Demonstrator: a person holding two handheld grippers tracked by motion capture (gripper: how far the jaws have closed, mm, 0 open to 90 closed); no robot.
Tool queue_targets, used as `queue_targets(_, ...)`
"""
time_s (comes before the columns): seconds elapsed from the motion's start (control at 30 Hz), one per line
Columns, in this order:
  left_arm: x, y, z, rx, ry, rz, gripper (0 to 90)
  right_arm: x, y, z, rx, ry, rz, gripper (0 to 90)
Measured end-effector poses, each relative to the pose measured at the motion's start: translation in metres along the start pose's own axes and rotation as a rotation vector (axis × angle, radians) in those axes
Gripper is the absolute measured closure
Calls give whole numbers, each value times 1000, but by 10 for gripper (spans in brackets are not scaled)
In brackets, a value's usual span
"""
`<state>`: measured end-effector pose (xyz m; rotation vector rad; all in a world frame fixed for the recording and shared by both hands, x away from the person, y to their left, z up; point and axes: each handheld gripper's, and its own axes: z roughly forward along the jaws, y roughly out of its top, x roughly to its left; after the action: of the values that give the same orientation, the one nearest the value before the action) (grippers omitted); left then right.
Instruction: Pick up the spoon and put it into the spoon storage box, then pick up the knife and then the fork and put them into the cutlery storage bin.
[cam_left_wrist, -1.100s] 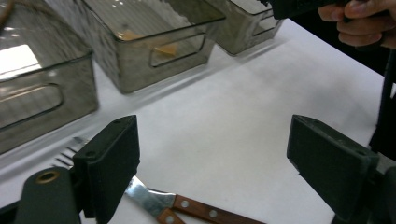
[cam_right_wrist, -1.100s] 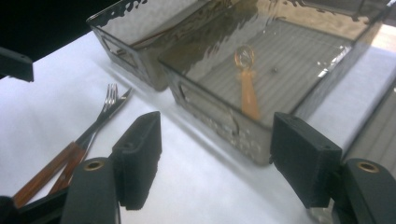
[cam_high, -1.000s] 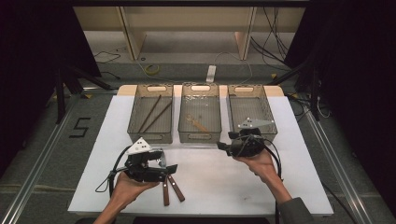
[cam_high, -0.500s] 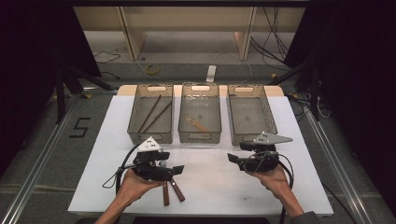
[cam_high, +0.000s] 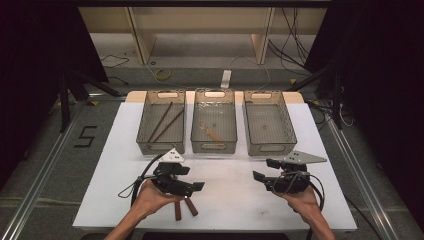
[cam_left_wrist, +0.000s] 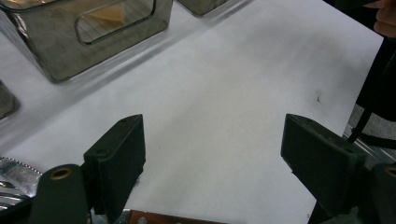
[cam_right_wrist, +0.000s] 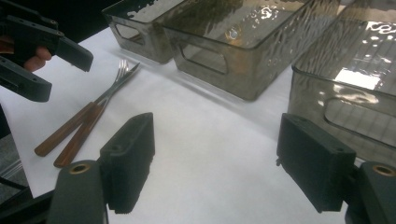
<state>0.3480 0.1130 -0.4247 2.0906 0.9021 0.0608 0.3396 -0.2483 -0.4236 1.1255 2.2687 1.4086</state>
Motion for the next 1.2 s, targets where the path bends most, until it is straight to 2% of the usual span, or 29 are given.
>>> queue_targets(0.33,-4,-3,10,89,-16,12,247,-1,-15,-11,15,-19,19,277)
queue_targets(0.73,-5,-5,17,148,-25,18,291,3,-26,-19,13,-18,25,277)
queue_targets(1.0,-14,-8,25,208,-29,67,456,7,-30,-21,25,-11,22,277)
queue_targets(1.07,-14,-8,26,218,-35,69,500,7,-30,-22,27,-9,20,278)
queue_targets(1.2,-16,-10,30,247,-31,86,629,7,-30,-20,32,-5,14,277)
